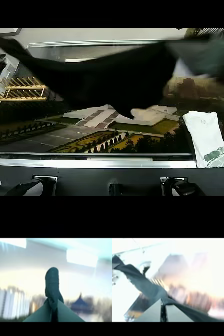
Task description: Fold the clothes and pants, and hang the long-sleeved shirts on hangers.
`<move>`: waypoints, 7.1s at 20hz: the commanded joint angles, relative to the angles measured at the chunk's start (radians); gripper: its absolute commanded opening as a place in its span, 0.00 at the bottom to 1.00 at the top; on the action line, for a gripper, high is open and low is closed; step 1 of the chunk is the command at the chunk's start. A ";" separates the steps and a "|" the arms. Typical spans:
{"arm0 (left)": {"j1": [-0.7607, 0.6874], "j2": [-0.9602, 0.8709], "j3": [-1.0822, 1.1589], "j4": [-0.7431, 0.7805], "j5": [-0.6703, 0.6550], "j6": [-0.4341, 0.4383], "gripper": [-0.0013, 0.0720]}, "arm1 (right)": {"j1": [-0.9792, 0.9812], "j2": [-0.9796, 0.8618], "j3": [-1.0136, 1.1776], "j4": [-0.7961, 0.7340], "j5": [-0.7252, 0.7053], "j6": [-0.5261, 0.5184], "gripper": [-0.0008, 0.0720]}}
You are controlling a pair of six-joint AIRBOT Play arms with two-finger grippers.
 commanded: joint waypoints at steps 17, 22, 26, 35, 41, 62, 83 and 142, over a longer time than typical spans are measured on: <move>-0.035 -0.349 -0.119 0.310 -0.079 -0.128 0.04 | -0.006 -0.640 0.214 -0.420 0.178 -0.003 0.05; -0.082 -0.739 -0.117 0.309 -0.002 -0.120 0.04 | -0.006 -1.008 0.213 -0.352 0.076 0.195 0.05; -0.093 -0.871 -0.115 0.306 0.005 -0.094 0.04 | -0.006 -1.135 0.213 -0.266 0.021 0.252 0.06; -0.035 -0.793 -0.066 0.253 -0.098 -0.048 0.79 | -0.143 -1.035 0.230 -0.012 0.256 -0.060 0.58; 0.056 -0.504 -0.153 0.254 -0.127 -0.033 0.76 | -0.407 -0.740 -0.072 -0.086 0.461 -0.188 0.58; 0.073 -0.282 -0.346 0.332 -0.319 -0.070 0.76 | -0.244 -0.405 -1.155 0.268 -0.134 -0.377 0.59; 0.478 -0.078 -1.294 -0.159 0.047 0.220 0.74 | -0.204 -0.386 -1.155 0.233 -0.028 -0.353 0.06; 0.172 -0.221 -0.403 0.049 0.082 0.105 0.04 | -0.204 -0.538 0.071 -0.335 0.186 0.145 0.05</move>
